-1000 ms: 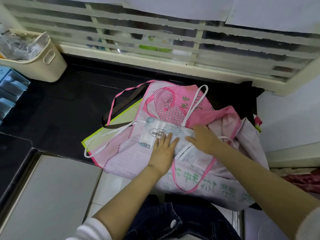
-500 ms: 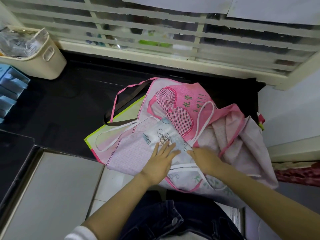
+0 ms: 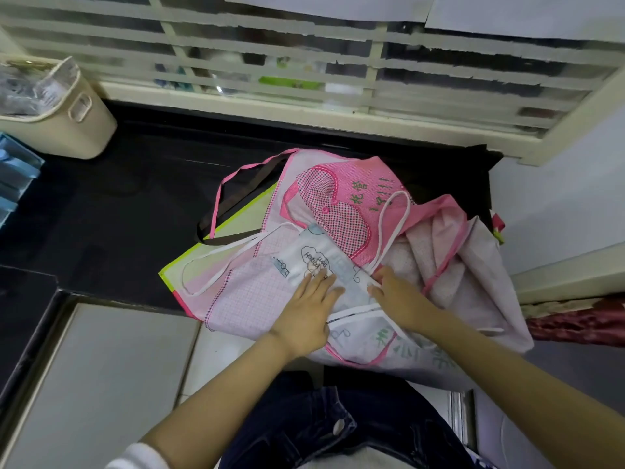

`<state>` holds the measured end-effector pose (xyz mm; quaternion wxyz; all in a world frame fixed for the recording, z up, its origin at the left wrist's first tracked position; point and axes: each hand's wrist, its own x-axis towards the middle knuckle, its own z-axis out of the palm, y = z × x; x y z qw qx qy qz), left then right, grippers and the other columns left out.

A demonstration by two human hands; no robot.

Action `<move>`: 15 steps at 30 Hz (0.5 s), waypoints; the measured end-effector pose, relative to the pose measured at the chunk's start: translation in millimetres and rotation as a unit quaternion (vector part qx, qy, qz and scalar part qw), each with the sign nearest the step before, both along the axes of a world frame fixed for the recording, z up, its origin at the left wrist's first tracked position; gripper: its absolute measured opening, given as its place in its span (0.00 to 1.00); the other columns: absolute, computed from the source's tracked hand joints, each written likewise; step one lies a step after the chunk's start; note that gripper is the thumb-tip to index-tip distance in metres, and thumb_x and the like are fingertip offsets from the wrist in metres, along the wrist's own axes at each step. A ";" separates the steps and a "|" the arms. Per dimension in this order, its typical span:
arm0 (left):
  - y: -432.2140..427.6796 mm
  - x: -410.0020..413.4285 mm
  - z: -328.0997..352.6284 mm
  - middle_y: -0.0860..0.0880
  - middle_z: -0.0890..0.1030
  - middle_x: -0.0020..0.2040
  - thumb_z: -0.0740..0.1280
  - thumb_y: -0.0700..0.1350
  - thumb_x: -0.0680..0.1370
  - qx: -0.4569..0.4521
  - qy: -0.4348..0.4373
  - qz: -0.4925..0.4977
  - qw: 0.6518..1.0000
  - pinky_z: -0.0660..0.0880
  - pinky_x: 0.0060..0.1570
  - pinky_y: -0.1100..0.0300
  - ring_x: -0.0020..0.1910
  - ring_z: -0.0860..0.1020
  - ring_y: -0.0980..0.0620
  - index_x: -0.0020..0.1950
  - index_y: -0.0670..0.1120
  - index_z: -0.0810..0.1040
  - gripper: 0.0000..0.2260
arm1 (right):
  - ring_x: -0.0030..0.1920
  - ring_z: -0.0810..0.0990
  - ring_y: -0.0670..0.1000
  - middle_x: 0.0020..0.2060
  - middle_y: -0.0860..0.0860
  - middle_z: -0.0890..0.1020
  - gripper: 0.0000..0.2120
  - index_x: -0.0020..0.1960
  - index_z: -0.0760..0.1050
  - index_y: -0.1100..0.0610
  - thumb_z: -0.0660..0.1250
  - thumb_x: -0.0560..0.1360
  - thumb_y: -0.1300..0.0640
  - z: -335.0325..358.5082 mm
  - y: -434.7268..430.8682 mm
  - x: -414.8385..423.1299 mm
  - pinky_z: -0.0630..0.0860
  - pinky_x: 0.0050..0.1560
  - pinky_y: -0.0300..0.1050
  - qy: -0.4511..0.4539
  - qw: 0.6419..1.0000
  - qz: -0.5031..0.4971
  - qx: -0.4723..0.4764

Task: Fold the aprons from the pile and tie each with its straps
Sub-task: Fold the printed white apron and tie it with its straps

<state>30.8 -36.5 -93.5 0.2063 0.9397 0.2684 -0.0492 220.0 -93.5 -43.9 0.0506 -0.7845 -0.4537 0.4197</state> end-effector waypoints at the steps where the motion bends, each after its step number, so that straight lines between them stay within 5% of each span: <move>1: -1.6 -3.2 0.6 0.46 0.50 0.78 0.62 0.43 0.74 0.000 -0.002 -0.006 1.000 0.35 0.74 0.56 0.77 0.43 0.48 0.77 0.46 0.54 0.32 | 0.54 0.77 0.56 0.55 0.57 0.78 0.14 0.62 0.64 0.62 0.55 0.82 0.54 1.5 2.1 1.4 0.71 0.50 0.46 0.000 1.000 -0.011 0.000; 5: -8.0 -13.9 -0.2 0.44 0.58 0.76 0.60 0.46 0.73 0.034 -0.064 -0.005 0.997 0.47 0.75 0.51 0.76 0.54 0.47 0.76 0.47 0.55 0.32 | 0.47 0.73 0.49 0.52 0.55 0.78 0.14 0.62 0.65 0.62 0.56 0.81 0.54 11.3 8.9 1.6 0.68 0.45 0.42 0.029 0.998 -0.052 0.011; 9: -3.5 -12.7 3.0 0.46 0.58 0.76 0.67 0.26 0.60 0.046 -0.093 0.013 0.995 0.40 0.74 0.54 0.75 0.52 0.47 0.76 0.51 0.54 0.48 | 0.38 0.73 0.48 0.39 0.48 0.73 0.09 0.59 0.65 0.58 0.54 0.82 0.55 11.4 -1.6 -7.5 0.67 0.38 0.41 0.017 0.998 -0.032 0.050; 11: 3.9 -20.1 0.1 0.44 0.63 0.74 0.70 0.24 0.54 0.062 -0.063 -0.031 0.996 0.42 0.73 0.54 0.74 0.57 0.43 0.75 0.49 0.60 0.52 | 0.40 0.74 0.48 0.44 0.49 0.73 0.06 0.57 0.64 0.56 0.55 0.80 0.60 7.9 -14.8 -13.1 0.68 0.39 0.38 -0.038 0.995 0.036 0.084; 15: 12.7 -46.2 -17.7 0.47 0.57 0.77 0.75 0.27 0.57 0.042 0.009 -0.093 0.995 0.39 0.73 0.53 0.75 0.55 0.44 0.77 0.54 0.54 0.55 | 0.61 0.72 0.51 0.67 0.51 0.64 0.29 0.70 0.63 0.57 0.60 0.71 0.73 -7.1 -39.1 -17.5 0.68 0.51 0.36 -0.087 0.972 0.184 0.116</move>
